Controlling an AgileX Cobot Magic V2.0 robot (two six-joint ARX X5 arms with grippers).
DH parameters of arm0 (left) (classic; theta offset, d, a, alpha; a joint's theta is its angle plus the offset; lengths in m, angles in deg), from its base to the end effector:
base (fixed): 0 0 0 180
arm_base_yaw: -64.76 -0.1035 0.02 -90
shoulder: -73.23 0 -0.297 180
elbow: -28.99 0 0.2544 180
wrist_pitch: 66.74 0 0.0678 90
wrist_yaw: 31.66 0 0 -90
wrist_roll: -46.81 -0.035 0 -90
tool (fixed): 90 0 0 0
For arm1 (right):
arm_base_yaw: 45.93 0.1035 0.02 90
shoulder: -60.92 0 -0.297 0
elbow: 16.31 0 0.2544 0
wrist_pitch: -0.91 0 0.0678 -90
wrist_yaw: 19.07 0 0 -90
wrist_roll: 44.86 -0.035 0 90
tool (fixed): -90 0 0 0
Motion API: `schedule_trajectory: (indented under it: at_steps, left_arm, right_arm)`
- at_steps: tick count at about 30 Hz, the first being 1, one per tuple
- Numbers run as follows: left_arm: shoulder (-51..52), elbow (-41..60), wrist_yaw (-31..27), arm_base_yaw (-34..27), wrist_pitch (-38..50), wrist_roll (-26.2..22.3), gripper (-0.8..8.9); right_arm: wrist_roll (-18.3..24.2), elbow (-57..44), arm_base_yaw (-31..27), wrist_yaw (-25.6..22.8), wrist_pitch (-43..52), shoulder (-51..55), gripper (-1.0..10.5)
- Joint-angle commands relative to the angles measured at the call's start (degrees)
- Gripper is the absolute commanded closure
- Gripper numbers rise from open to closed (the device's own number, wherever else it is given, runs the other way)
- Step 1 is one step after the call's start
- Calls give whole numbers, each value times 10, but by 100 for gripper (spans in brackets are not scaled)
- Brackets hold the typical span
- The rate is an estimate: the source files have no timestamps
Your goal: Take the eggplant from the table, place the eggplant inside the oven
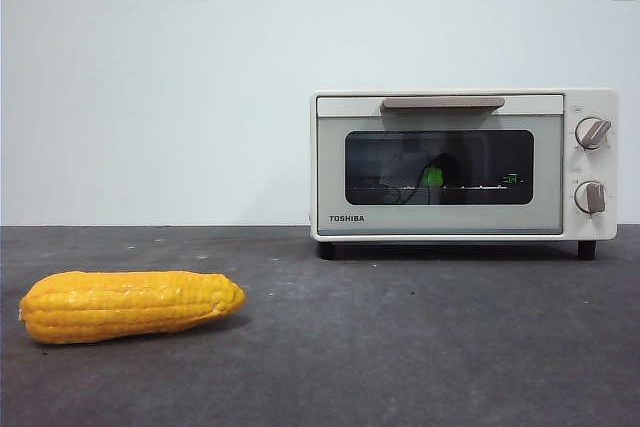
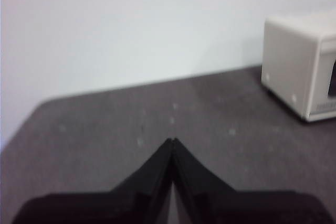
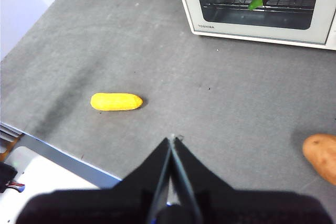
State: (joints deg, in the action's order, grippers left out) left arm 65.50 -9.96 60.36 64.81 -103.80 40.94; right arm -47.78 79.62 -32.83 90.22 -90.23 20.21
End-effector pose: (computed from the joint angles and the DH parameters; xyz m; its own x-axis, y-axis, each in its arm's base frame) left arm 0.0455 -0.0013 0.2649 0.9942 -0.0361 -0.1017 0.0462 0.9941 0.0982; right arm 0.0185 0.0162 0.4470 0.6696 0.4950 -0.5537 -0.4448 0.8643 0.2348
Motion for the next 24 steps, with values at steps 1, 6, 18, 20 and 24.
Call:
schedule_trajectory:
  at_steps: [1,6,18,20,24]
  left_arm:
    - [20,44,-1,-7,9,24,817]
    - [52,116,-1,-17,32,53,817]
    - [75,220,-5,-24,55,106,817]
    - [75,223,-6,-24,57,107,816]
    - [75,223,-6,-24,57,107,816]
  right_arm:
    - [6,1,1,-4,-13,-8,946]
    - [6,1,1,-15,-12,-26,946]
    - [6,1,1,-15,-12,-98,946]
    - [6,1,0,-16,-13,-114,946]
    - [6,1,0,-16,-12,-153,946]
